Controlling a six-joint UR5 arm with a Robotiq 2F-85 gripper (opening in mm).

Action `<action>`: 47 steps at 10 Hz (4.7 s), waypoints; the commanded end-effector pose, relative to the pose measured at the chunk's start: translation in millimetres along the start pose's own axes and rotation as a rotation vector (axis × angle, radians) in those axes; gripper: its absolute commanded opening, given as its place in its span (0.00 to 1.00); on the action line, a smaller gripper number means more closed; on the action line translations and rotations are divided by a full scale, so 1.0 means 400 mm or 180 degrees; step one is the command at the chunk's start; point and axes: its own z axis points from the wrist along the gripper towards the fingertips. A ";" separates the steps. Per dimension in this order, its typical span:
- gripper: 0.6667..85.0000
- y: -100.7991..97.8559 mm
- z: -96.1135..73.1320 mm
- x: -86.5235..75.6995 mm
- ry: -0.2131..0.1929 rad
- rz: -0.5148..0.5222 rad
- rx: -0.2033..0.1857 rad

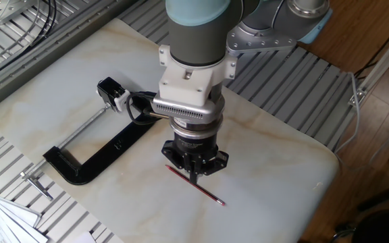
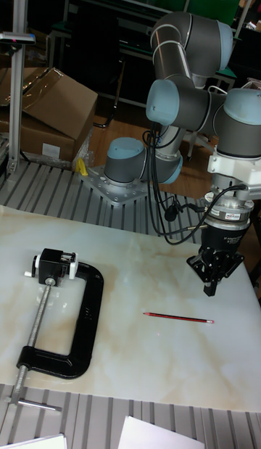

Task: Insert the pencil into the pencil sharpener

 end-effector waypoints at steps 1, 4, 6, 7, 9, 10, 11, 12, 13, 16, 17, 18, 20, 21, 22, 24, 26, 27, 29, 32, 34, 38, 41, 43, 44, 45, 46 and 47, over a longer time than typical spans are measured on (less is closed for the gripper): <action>0.82 0.005 -0.004 -0.001 0.0001 0.0035 -0.0039; 0.82 0.009 -0.005 -0.001 0.0006 0.0057 -0.0052; 0.82 0.011 -0.005 0.003 0.0029 0.0091 -0.0061; 0.82 0.010 -0.005 0.003 0.0029 0.0106 -0.0061; 0.82 0.011 -0.005 0.004 0.0032 0.0136 -0.0067; 0.82 0.013 -0.006 0.003 0.0028 0.0143 -0.0076; 0.82 0.016 -0.006 -0.003 0.0002 0.0162 -0.0091; 0.82 0.017 -0.006 -0.003 0.0000 0.0168 -0.0095; 0.82 0.018 -0.006 0.003 0.0031 0.0176 -0.0097; 0.82 0.032 -0.007 -0.009 -0.0008 0.0187 -0.0144; 0.82 0.035 -0.006 -0.012 -0.0015 0.0205 -0.0162; 0.82 0.032 -0.006 -0.005 0.0018 0.0204 -0.0143; 0.82 0.034 -0.005 -0.006 0.0024 0.0206 -0.0156; 0.82 0.036 -0.005 -0.002 0.0042 0.0206 -0.0163; 0.82 0.036 -0.005 -0.002 0.0043 0.0216 -0.0163; 0.82 0.036 -0.005 0.000 0.0057 0.0240 -0.0168; 0.82 0.040 -0.005 -0.009 0.0013 0.0257 -0.0187; 0.82 0.040 -0.005 -0.010 0.0009 0.0271 -0.0186; 0.82 0.042 -0.005 -0.008 0.0022 0.0301 -0.0195; 0.82 0.048 -0.006 -0.017 -0.0020 0.0335 -0.0226; 0.82 0.045 -0.006 -0.023 -0.0045 0.0378 -0.0211; 0.82 0.048 -0.007 -0.024 -0.0050 0.0421 -0.0230; 0.81 0.054 -0.008 -0.028 -0.0065 0.0433 -0.0260; 0.81 0.055 -0.008 -0.027 -0.0061 0.0428 -0.0262; 0.81 0.053 -0.009 -0.026 -0.0058 0.0426 -0.0252; 0.81 0.051 -0.009 -0.025 -0.0056 0.0425 -0.0248; 0.81 0.051 -0.009 -0.025 -0.0056 0.0425 -0.0248; 0.81 0.049 -0.009 -0.025 -0.0059 0.0424 -0.0242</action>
